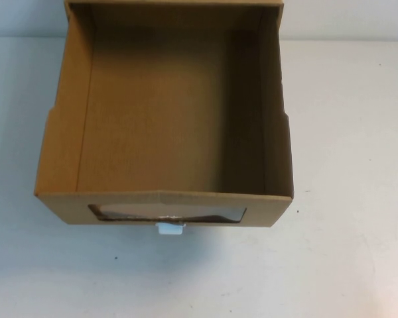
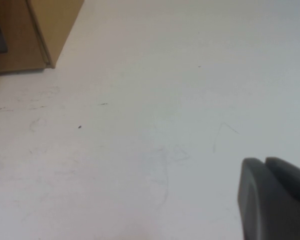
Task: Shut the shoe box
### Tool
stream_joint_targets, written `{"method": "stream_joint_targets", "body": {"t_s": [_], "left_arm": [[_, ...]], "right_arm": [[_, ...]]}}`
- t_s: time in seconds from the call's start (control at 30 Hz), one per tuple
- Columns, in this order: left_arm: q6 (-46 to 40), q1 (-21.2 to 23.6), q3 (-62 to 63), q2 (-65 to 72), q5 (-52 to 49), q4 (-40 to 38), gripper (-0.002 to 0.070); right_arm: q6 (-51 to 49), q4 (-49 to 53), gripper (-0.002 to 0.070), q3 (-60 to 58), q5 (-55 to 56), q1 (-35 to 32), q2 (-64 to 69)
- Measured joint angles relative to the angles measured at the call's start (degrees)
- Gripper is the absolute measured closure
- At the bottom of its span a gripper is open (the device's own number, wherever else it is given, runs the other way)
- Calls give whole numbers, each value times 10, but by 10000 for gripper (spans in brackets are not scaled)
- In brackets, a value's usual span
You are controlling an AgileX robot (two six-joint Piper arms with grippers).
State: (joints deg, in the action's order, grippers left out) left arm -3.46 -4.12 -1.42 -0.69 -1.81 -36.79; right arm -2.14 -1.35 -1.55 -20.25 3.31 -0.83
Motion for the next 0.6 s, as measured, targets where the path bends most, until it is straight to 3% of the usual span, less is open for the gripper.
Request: {"method": "stream_joint_targets", "body": {"t_s": [0.23,0.37,0.6], "left_arm": [[-78,-8,152,110,-147,13,680],[-126,-9,314,274,-248,25,680],[-287,-9,663,569,-428,-9,680]], "right_arm": [[0,0,690,0,0,0,0],[0,0,690,0,0,0,0],[0,0,690,0,0,0,0]]}}
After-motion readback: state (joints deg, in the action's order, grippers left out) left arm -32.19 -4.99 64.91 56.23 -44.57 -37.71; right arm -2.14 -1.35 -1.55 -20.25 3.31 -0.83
